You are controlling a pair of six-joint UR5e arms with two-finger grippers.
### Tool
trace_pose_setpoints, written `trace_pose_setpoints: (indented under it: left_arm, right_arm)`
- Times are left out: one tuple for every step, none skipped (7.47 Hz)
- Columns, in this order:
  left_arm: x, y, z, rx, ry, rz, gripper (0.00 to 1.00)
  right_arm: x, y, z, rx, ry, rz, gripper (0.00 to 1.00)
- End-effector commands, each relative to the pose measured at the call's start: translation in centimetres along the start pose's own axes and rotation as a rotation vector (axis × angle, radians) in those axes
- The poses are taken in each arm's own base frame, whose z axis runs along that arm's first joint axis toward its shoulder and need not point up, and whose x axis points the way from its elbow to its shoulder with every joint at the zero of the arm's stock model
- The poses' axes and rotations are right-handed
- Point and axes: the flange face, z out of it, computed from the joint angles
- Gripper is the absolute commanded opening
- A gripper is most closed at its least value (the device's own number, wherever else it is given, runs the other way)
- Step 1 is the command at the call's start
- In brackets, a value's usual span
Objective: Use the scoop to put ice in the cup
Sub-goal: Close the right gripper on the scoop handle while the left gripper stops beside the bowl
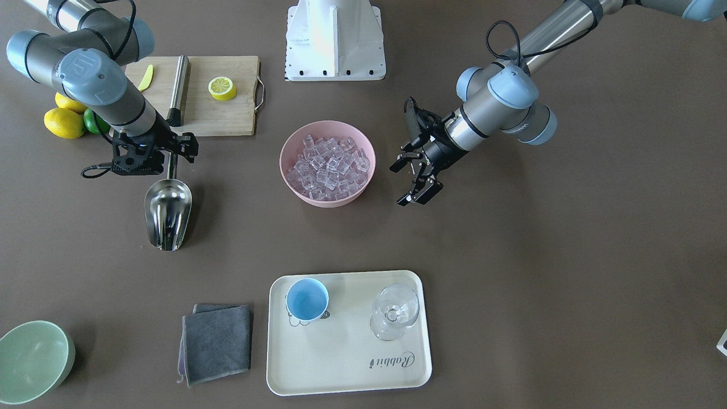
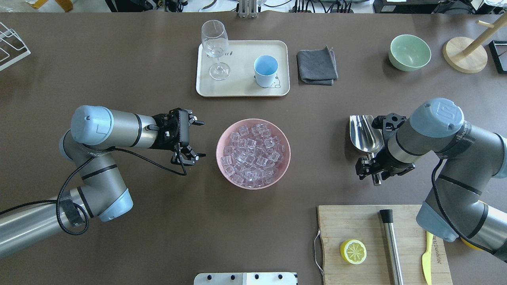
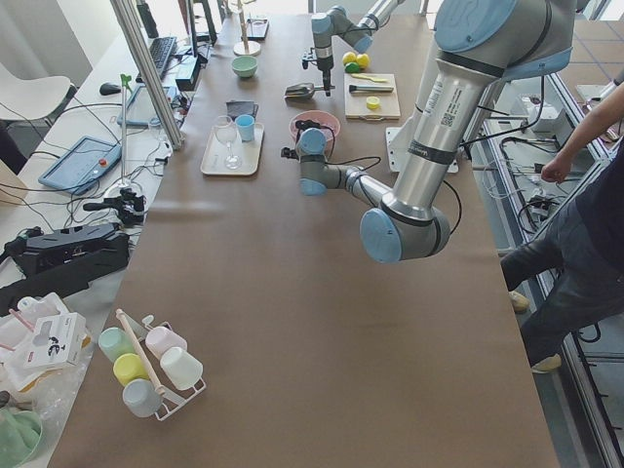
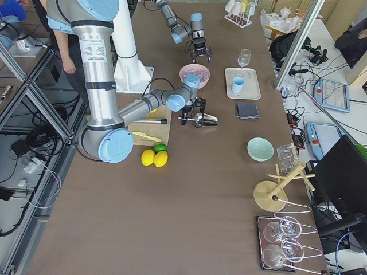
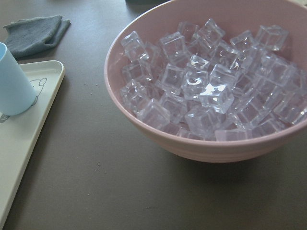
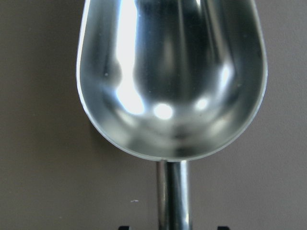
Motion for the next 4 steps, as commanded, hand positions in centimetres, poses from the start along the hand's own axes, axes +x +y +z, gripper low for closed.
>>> trace_pose_setpoints:
  left_arm:
    - [0.04,-0.29,0.17,0.012,0.005,0.004,0.99]
    - [0.42,-0.20,-0.05,0.029,0.030,0.013,0.99]
    - [0.68,-0.37,-0.20,0.046,0.051,0.019,0.99]
    - [0.71,-0.40,-0.55,0.068,0.048,0.028,0.99]
  right_arm:
    - [-0.29,0.04,-0.05,-0.004,-0.004,0.010,0.00]
    - [-0.32,0.08,-0.10,-0.006,-0.005,0.008,0.00]
    - [-0.32,0.08,-0.10,-0.006,-0.005,0.007,0.00]
    - [-0.33,0.15,-0.19,-0.006,-0.007,0.006,0.00]
